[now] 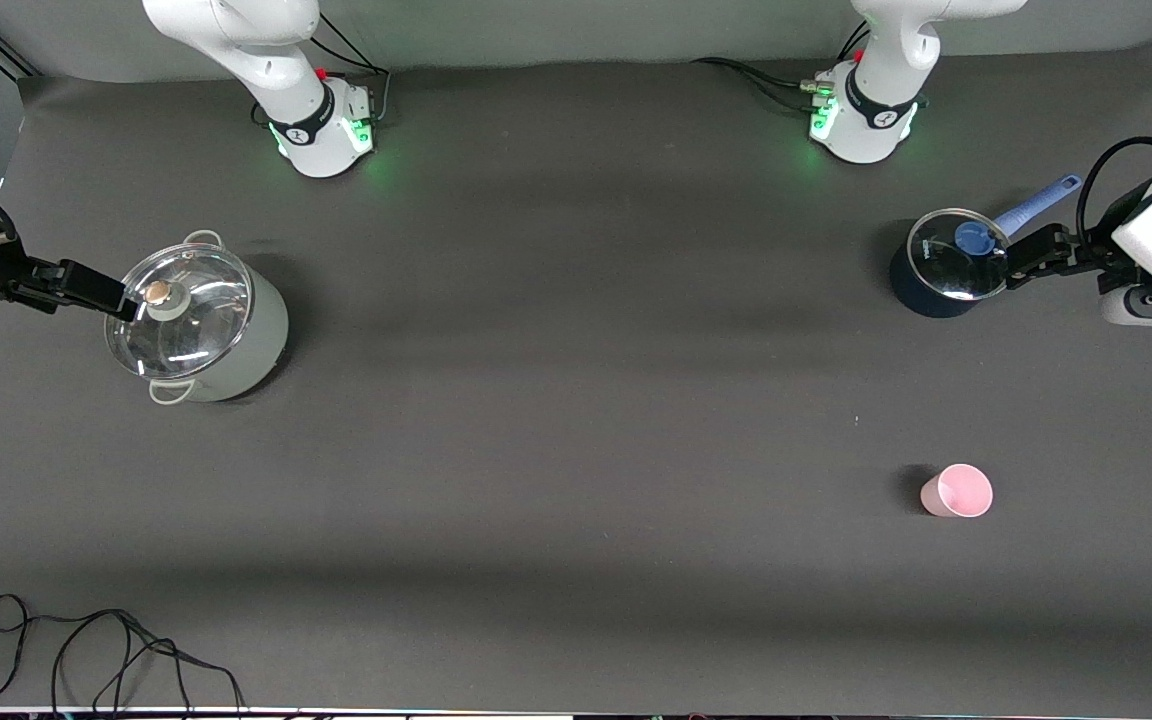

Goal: Transfer pink cup from left to right arm
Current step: 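Move the left gripper from the saucepan toward the pink cup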

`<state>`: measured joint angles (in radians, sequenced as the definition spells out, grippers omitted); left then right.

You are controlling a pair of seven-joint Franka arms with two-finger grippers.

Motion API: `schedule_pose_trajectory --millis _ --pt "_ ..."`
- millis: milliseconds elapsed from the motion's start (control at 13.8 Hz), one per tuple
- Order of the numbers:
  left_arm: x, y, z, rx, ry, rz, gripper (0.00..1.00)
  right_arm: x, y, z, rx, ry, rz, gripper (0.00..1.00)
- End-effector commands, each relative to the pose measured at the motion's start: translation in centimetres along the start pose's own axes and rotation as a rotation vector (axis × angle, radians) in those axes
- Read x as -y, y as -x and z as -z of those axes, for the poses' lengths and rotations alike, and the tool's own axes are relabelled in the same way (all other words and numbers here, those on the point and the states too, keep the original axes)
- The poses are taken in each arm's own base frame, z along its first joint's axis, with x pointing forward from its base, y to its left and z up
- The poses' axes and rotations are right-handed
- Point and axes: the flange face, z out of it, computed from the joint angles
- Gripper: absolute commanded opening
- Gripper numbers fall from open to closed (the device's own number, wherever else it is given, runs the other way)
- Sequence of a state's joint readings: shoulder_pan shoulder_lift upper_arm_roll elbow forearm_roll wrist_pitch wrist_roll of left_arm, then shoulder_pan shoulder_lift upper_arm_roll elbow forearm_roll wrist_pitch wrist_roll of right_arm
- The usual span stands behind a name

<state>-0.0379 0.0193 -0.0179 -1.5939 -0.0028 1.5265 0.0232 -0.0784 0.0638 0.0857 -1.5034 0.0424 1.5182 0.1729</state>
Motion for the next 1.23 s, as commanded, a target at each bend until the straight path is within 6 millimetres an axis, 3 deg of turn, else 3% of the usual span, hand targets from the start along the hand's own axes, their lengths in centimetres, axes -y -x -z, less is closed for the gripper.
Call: schedule_pose_trajectory --millis 0,795,940,1084,1157 --pt "-0.1 0.1 0.7 -0.007 -0.006 -0.011 1.0 0.1 -0.2 0.3 0.002 -0.018 -0.005 1.0" --pt "-0.4 -0.5 1.5 -0.026 -0.013 -0.023 1.0 0.2 -0.2 0.2 0.005 -0.016 -0.01 1.0" --pt "-0.3 -1.4 2.2 -0.047 -0.019 -0.117 1.0 0.3 -0.1 0.3 0.004 -0.013 -0.008 1.0" --pt "0.7 -2.2 2.4 -0.064 -0.006 -0.316 1.0 0.3 0.0 0.2 0.007 -0.012 -0.007 1.0" --pt "2.1 -3.0 2.1 -0.074 0.005 -0.391 1.0 0.4 0.0 0.2 0.007 -0.012 -0.004 1.0"
